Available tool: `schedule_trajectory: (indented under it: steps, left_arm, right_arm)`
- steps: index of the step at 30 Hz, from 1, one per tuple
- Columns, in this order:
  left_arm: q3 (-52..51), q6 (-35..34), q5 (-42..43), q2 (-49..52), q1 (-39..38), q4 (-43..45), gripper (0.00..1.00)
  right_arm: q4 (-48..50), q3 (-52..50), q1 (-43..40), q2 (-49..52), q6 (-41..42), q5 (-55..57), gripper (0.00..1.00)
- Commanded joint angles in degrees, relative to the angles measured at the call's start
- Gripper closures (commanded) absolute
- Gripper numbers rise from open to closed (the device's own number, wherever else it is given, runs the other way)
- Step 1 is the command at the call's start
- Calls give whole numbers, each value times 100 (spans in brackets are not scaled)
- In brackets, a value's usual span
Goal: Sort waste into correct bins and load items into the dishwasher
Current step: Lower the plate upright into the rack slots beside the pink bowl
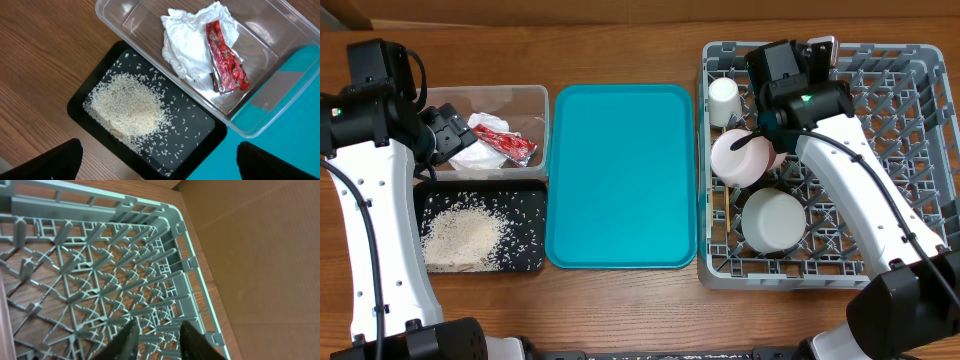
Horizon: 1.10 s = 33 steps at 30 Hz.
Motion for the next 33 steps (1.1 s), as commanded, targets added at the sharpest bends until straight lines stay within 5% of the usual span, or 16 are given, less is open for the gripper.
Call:
schedule_trajectory:
  steps: [1,13,14,16,33]
  left_arm:
    - [79,-15,-35,20,9,2,0]
    - [79,-13,-35,20,11,2,0]
    - [79,-13,-35,20,11,2,0]
    - [79,-15,-35,20,11,2,0]
    - [79,-13,-35,20,9,2,0]
  right_arm:
    - [50,146,160,-85,42,-122,67]
    - [-4,713,249,-1019,39,-3689,51]
    - [-11,713,249,-1115,42,-4144,41]
    - [-105,713,249,-1235,42,-4872,0]
    - [-179,704,249,-1244,42,-5480,0]
